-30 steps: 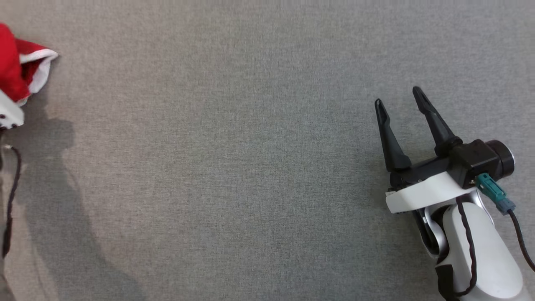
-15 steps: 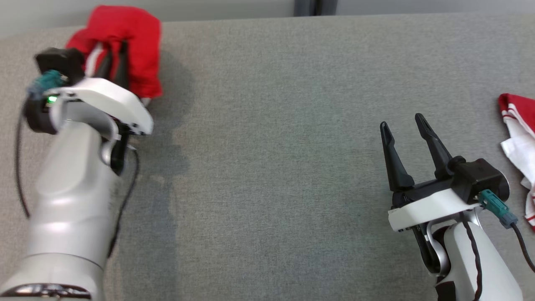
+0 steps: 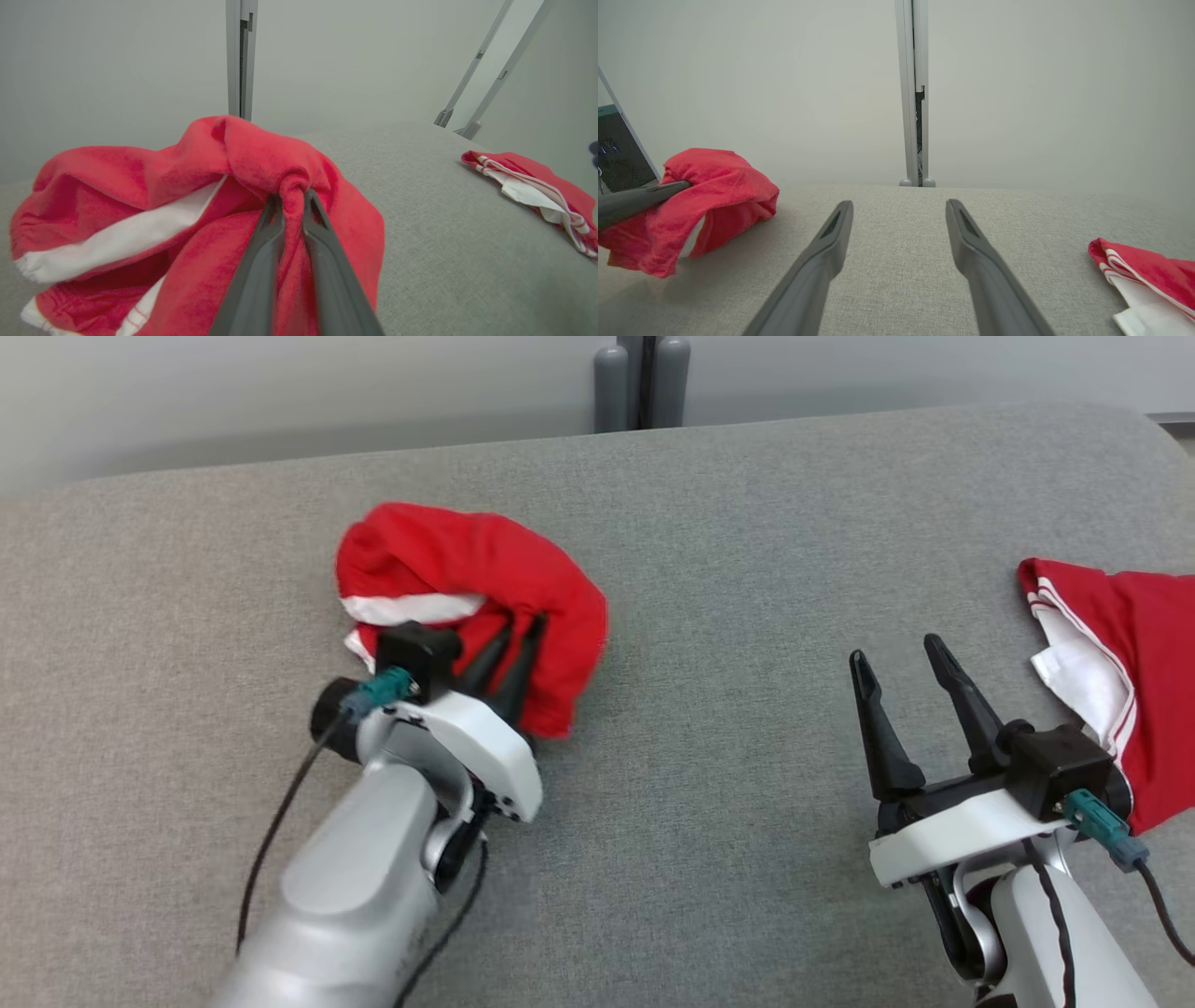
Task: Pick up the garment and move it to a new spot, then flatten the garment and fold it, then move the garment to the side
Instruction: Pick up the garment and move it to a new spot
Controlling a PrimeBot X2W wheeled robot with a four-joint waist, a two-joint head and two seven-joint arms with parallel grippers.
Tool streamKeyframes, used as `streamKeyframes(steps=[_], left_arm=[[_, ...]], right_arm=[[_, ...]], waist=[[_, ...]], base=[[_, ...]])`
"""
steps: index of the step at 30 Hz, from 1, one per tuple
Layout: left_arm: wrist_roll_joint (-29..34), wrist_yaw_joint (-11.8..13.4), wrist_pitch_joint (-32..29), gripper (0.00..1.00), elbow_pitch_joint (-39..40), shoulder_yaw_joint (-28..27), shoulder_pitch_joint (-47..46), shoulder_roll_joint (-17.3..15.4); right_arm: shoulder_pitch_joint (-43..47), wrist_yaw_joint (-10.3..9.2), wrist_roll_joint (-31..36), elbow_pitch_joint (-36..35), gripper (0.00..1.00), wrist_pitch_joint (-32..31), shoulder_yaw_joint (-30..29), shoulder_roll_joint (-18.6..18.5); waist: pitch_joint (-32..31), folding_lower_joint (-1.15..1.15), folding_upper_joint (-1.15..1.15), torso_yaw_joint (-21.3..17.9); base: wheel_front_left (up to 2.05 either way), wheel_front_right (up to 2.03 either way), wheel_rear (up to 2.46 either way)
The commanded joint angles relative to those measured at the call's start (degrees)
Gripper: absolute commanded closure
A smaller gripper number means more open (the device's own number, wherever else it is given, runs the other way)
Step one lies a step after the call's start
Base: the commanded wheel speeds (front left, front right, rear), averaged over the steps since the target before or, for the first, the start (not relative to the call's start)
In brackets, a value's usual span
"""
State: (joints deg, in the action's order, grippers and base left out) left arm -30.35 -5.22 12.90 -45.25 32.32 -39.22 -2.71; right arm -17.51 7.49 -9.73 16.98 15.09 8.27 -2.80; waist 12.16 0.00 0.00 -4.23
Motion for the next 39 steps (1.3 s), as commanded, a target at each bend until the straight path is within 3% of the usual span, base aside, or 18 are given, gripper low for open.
streamKeyframes(steps=[1,7,8,9,15,25,32,39], left_arm=[[-2.18,1.18,0.36,1.0,1.6,1.94,1.33,-0.41],[-4.25,5.27,1.3,1.0,4.31,9.15,3.8,-0.39],[-4.78,5.88,1.5,0.55,4.44,9.85,4.18,-0.39],[-4.79,6.54,1.7,0.0,4.22,10.39,4.52,-0.39],[-2.89,9.41,2.29,0.0,4.19,8.49,6.94,-0.59],[4.6,12.75,2.24,0.0,13.78,-5.31,18.43,-5.11],[9.9,13.09,2.23,0.0,19.13,-15.19,27.1,-6.29],[15.43,12.38,2.24,0.0,23.99,-23.58,34.41,-4.48]], right_arm=[[0.69,0.0,-0.46,0.13,0.0,0.08,0.04,-0.26],[1.49,0.0,-0.58,0.66,0.0,0.08,0.23,-0.28],[1.53,0.0,-0.59,0.82,0.0,0.08,0.27,-0.27],[1.55,0.0,-0.59,0.94,0.0,0.08,0.27,-0.26],[2.44,0.0,-0.74,1.43,0.0,0.08,-0.18,-0.28],[3.57,0.0,-0.35,1.66,0.0,0.08,-0.76,-0.28],[5.08,0.0,-0.68,2.44,0.0,0.08,0.4,-0.27],[7.42,0.0,-0.58,3.7,0.0,0.08,1.09,-0.28]], waist=[[-0.27,0.0,0.0,-0.3],[-0.73,0.0,0.0,-0.57],[-0.83,0.0,0.0,-0.58],[-1.0,0.0,0.0,-0.54],[-2.29,0.0,0.0,-0.08],[-4.82,0.0,0.0,0.74],[-6.86,0.0,0.0,1.15],[-9.08,0.0,0.0,1.67]], base=[[0.0,0.0,0.0],[0.0,0.0,0.0],[0.0,0.0,0.0],[0.0,0.0,0.0],[0.0,0.0,0.0],[0.0,0.0,0.0],[0.0,0.0,0.0],[0.0,0.0,0.0]])
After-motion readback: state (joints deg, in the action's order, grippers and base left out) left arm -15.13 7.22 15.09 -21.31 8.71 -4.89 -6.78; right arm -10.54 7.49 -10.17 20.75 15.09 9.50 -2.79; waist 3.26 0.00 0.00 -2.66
